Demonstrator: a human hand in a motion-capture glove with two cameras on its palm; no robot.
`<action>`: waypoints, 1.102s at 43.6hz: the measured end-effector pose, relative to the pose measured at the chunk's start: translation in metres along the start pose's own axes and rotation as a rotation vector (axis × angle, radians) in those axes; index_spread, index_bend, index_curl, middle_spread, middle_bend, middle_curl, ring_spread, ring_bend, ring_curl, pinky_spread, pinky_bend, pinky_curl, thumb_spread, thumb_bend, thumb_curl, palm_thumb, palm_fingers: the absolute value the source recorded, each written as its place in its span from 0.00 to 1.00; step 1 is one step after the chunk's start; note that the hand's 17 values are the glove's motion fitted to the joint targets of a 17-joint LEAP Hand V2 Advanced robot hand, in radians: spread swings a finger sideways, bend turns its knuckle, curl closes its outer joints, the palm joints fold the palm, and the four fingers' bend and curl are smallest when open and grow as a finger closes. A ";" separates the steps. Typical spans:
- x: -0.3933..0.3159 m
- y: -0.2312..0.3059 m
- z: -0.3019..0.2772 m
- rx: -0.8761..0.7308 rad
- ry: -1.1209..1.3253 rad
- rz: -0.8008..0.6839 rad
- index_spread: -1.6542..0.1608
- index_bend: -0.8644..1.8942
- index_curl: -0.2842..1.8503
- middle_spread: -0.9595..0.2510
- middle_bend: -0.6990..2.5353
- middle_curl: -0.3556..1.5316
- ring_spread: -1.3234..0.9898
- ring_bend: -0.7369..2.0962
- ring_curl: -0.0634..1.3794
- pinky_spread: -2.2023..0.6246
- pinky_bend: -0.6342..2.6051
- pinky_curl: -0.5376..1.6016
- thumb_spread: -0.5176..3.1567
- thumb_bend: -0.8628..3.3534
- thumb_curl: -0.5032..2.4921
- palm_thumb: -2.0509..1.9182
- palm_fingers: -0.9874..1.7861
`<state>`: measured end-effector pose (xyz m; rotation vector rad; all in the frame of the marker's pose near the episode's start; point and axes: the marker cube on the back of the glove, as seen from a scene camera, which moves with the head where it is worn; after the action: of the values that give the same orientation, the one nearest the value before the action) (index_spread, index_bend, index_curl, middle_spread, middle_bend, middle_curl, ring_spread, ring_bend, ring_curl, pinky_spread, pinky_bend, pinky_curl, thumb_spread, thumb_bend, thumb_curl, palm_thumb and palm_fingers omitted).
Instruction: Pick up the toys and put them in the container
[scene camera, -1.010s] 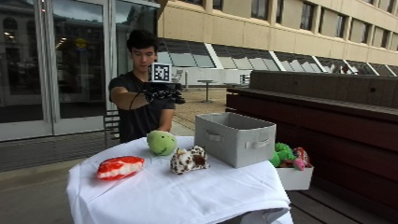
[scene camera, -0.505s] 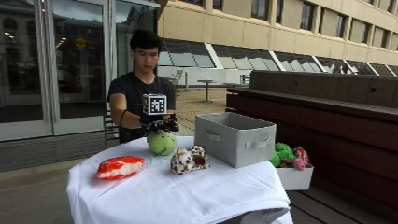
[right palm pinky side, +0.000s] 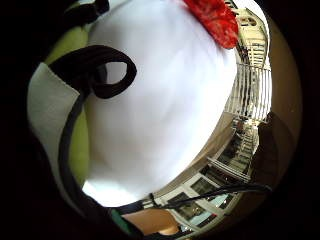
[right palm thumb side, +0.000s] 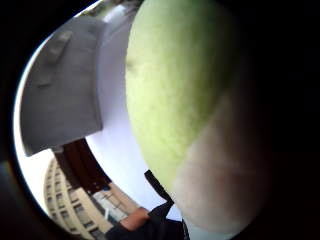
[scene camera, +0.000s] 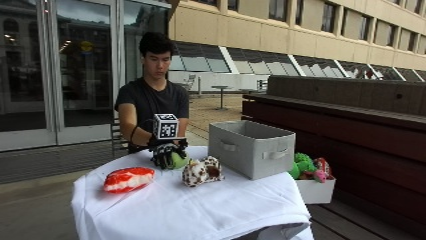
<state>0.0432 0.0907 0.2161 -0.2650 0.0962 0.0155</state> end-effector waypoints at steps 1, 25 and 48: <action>0.000 0.004 -0.001 -0.041 0.001 -0.029 0.75 0.30 0.14 0.79 0.26 0.30 0.51 0.63 0.36 0.67 0.69 0.47 0.45 0.27 0.26 0.64 0.46; -0.007 -0.004 -0.031 -0.024 0.019 0.032 0.78 0.53 0.24 0.55 0.51 0.45 0.41 0.66 0.37 0.59 0.44 0.38 0.43 0.38 0.36 0.80 0.85; -0.072 -0.030 -0.340 0.193 -0.197 0.161 0.75 0.50 0.28 0.46 0.45 0.44 0.39 0.67 0.38 0.62 0.51 0.45 0.30 0.27 0.39 0.68 0.71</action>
<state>-0.0589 -0.0279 -0.0952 -0.0614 -0.0769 0.1910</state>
